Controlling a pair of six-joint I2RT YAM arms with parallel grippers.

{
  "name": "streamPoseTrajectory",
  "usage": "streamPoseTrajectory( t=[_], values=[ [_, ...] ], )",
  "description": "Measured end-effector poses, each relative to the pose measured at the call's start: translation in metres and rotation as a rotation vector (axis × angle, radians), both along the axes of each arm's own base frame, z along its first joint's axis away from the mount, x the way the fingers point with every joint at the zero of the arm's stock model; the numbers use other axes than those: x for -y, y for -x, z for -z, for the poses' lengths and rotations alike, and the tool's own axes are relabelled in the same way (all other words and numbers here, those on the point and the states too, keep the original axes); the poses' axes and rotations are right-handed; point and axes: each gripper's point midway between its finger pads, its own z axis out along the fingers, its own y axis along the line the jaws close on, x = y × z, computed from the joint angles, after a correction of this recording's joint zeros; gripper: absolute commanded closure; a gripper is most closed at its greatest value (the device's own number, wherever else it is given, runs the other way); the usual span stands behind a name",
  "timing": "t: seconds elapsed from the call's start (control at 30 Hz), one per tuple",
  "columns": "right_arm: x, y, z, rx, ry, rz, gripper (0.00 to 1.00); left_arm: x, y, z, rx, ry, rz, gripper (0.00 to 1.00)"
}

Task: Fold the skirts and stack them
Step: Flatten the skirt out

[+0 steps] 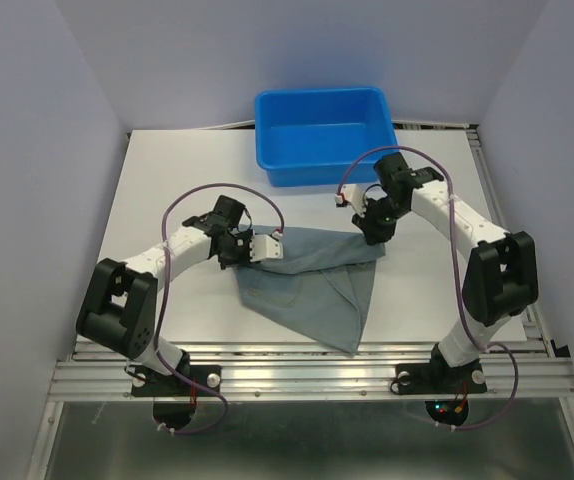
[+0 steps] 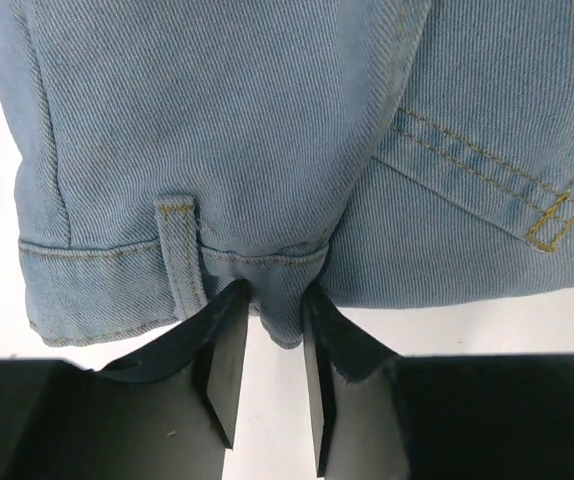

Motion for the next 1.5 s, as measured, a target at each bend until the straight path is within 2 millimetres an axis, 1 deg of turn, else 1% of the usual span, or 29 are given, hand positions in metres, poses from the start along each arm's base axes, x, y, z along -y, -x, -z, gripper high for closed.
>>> streamPoseTrajectory(
  t=[0.03, 0.07, 0.13, 0.3, 0.4, 0.43, 0.47, 0.53, 0.6, 0.67, 0.7, 0.73, 0.77, 0.8, 0.83, 0.87, 0.9, 0.97, 1.0, 1.07, 1.1, 1.17, 1.2, 1.27, 1.4, 1.47, 1.5],
  values=[
    [0.001, 0.0, -0.001, 0.005, 0.001, 0.001, 0.99, 0.0, 0.0, 0.001, 0.0, 0.0, -0.002, 0.76],
    [0.001, 0.0, -0.003, 0.011, 0.001, 0.003, 0.99, 0.0, -0.001, 0.0, 0.001, -0.001, 0.001, 0.86],
    [0.002, 0.0, -0.008, 0.028, 0.002, 0.008, 0.99, 0.0, -0.001, -0.001, 0.001, -0.001, 0.001, 1.0],
    [0.005, -0.003, -0.017, 0.065, 0.009, 0.029, 0.99, -0.005, -0.001, -0.007, -0.003, -0.004, -0.009, 1.0],
    [0.01, -0.007, -0.024, 0.092, 0.006, 0.059, 0.99, -0.01, -0.006, -0.027, 0.015, 0.016, -0.041, 1.0],
    [0.014, -0.01, -0.028, 0.107, 0.002, 0.08, 0.99, -0.013, -0.01, -0.041, 0.027, 0.035, -0.069, 1.0],
    [0.016, -0.012, -0.031, 0.114, 0.001, 0.093, 0.99, -0.014, -0.017, -0.057, 0.05, 0.06, -0.092, 1.0],
    [0.028, -0.02, -0.042, 0.15, -0.008, 0.148, 0.99, -0.016, -0.032, -0.088, 0.084, 0.119, -0.144, 1.0],
    [0.036, -0.033, -0.057, 0.199, -0.03, 0.205, 0.99, -0.018, -0.053, -0.128, 0.132, 0.208, -0.22, 1.0],
    [0.038, -0.054, -0.085, 0.293, -0.078, 0.257, 0.99, -0.024, -0.082, -0.187, 0.22, 0.346, -0.327, 1.0],
    [0.037, -0.062, -0.098, 0.334, -0.101, 0.272, 0.99, -0.025, -0.088, -0.205, 0.249, 0.384, -0.352, 1.0],
    [0.034, -0.074, -0.121, 0.406, -0.141, 0.296, 0.99, -0.027, -0.096, -0.23, 0.296, 0.437, -0.39, 1.0],
    [0.033, -0.076, -0.134, 0.442, -0.156, 0.299, 0.99, -0.028, -0.099, -0.244, 0.322, 0.472, -0.417, 1.0],
    [0.033, -0.082, -0.155, 0.5, -0.184, 0.319, 0.99, -0.028, -0.101, -0.258, 0.346, 0.506, -0.444, 1.0],
    [0.032, -0.085, -0.167, 0.535, -0.202, 0.331, 0.99, -0.03, -0.101, -0.268, 0.363, 0.528, -0.47, 1.0],
    [0.032, -0.089, -0.187, 0.59, -0.23, 0.346, 0.99, -0.03, -0.101, -0.273, 0.367, 0.542, -0.487, 1.0],
    [0.032, -0.09, -0.2, 0.625, -0.248, 0.353, 0.99, -0.031, -0.101, -0.282, 0.38, 0.559, -0.508, 1.0],
    [0.032, -0.093, -0.226, 0.693, -0.285, 0.374, 0.99, -0.031, -0.103, -0.293, 0.398, 0.586, -0.531, 1.0],
    [0.032, -0.095, -0.243, 0.732, -0.308, 0.385, 0.99, -0.032, -0.104, -0.299, 0.411, 0.596, -0.539, 1.0],
    [0.032, -0.1, -0.269, 0.793, -0.346, 0.409, 0.99, -0.032, -0.102, -0.309, 0.434, 0.621, -0.556, 1.0],
    [0.032, -0.101, -0.275, 0.809, -0.358, 0.418, 0.99, -0.032, -0.101, -0.312, 0.441, 0.628, -0.557, 1.0],
    [0.032, -0.106, -0.299, 0.871, -0.402, 0.441, 0.99, -0.03, -0.096, -0.329, 0.484, 0.661, -0.56, 1.0],
    [0.032, -0.107, -0.302, 0.881, -0.41, 0.44, 0.99, -0.029, -0.095, -0.334, 0.496, 0.672, -0.555, 1.0],
    [0.03, -0.104, -0.305, 0.872, -0.422, 0.422, 0.99, -0.025, -0.084, -0.345, 0.518, 0.684, -0.532, 1.0],
    [0.026, -0.089, -0.298, 0.817, -0.424, 0.395, 0.99, -0.014, -0.055, -0.359, 0.516, 0.714, -0.469, 1.0],
    [0.028, -0.081, -0.304, 0.822, -0.429, 0.397, 0.99, -0.014, -0.04, -0.366, 0.522, 0.74, -0.461, 1.0],
    [0.029, -0.076, -0.311, 0.839, -0.436, 0.396, 0.99, -0.016, -0.03, -0.374, 0.533, 0.763, -0.464, 1.0]
  ],
)
